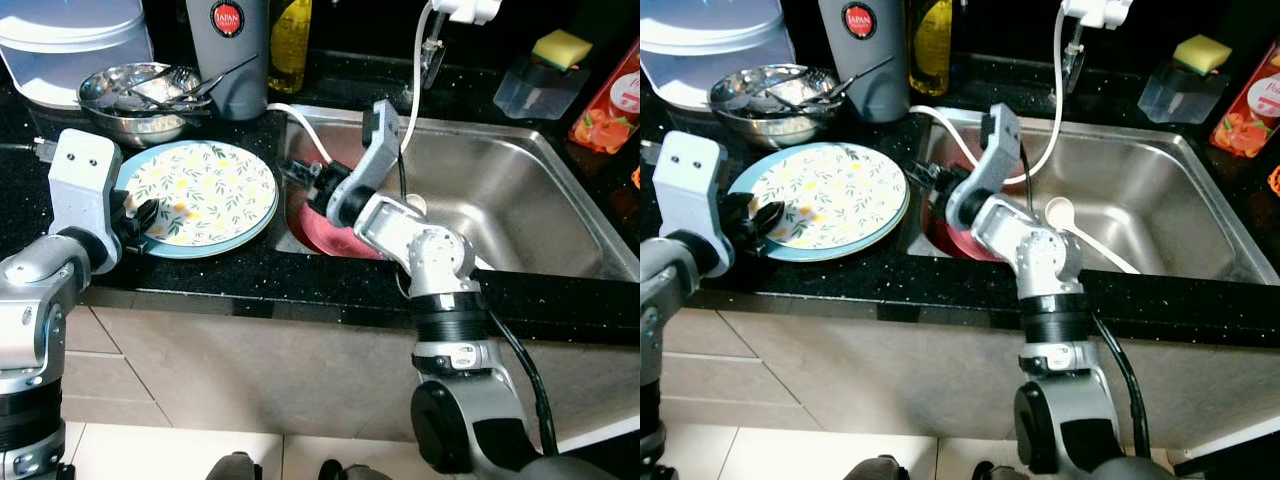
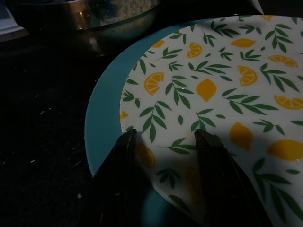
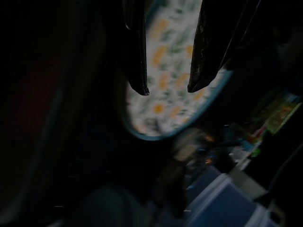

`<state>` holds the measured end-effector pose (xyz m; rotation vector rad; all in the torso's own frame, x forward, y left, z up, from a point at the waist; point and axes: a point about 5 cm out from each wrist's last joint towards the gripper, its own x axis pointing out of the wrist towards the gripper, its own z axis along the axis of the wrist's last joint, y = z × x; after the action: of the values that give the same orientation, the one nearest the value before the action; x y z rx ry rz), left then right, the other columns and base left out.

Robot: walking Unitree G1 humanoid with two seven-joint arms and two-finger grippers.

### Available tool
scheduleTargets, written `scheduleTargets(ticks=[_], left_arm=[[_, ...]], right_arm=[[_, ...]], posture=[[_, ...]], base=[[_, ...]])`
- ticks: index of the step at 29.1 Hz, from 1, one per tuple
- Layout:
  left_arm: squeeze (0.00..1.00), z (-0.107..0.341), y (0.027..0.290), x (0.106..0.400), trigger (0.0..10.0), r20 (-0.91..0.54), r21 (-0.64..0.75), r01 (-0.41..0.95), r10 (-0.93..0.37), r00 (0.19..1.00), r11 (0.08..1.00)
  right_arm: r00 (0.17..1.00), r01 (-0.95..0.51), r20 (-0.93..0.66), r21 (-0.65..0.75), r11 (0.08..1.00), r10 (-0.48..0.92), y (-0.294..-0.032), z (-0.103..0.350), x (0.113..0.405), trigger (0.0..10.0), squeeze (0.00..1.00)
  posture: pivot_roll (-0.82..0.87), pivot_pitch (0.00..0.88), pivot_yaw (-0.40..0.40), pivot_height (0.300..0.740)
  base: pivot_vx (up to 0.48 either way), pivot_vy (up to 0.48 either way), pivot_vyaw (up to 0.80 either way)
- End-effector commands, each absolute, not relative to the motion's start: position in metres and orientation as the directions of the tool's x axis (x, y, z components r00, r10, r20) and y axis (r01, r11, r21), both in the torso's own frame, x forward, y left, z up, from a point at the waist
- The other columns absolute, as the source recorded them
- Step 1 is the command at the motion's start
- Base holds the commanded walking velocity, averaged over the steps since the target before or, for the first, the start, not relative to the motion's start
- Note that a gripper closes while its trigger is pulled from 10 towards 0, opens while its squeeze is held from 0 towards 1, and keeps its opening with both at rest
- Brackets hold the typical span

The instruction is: Kitchen organization

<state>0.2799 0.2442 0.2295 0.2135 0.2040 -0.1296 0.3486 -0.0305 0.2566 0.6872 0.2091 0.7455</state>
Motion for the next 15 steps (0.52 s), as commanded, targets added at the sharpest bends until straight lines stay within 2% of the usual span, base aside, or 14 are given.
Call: scheduleTargets(ticks=[1,4,5,6,9,15], left_arm=[[0.0,0.194,0.242,0.279,10.0,-0.383,0.149,0.189,-0.12,0.916,0.971],[0.0,0.195,0.243,0.279,10.0,-0.385,0.151,0.189,-0.118,0.915,0.97],[0.0,0.193,0.245,0.279,10.0,-0.388,0.152,0.184,-0.113,0.915,0.971],[0.0,0.191,0.244,0.28,10.0,-0.389,0.153,0.185,-0.113,0.914,0.971],[0.0,0.191,0.24,0.282,10.0,-0.386,0.151,0.198,-0.127,0.914,0.969],[0.0,0.19,0.236,0.283,10.0,-0.388,0.148,0.219,-0.147,0.91,0.964]], right_arm=[[0.694,-0.559,0.05,0.666,0.494,0.719,-0.019,0.255,0.344,10.0,0.0],[0.643,-0.587,0.021,0.655,0.476,0.766,-0.009,0.252,0.338,10.0,0.0],[0.64,-0.612,-0.037,0.58,0.537,0.768,-0.004,0.244,0.335,10.0,0.0],[0.686,-0.61,-0.099,0.462,0.644,0.721,-0.004,0.233,0.338,10.0,0.0],[0.732,-0.586,-0.139,0.369,0.721,0.667,-0.007,0.224,0.342,10.0,0.0],[0.726,-0.581,-0.141,0.397,0.71,0.673,-0.005,0.224,0.341,10.0,0.0]], posture=[[0.26,0.096,-0.116,0.74],[0.25,0.101,-0.114,0.74],[0.25,0.102,-0.115,0.74],[0.25,0.106,-0.119,0.74],[0.25,0.109,-0.12,0.74],[0.24,0.11,-0.12,0.74]], base=[[0.0,0.0,0.0],[0.0,0.0,0.0],[0.0,0.0,0.0],[0.0,0.0,0.0],[0.0,0.0,0.0],[0.0,0.0,0.0]])
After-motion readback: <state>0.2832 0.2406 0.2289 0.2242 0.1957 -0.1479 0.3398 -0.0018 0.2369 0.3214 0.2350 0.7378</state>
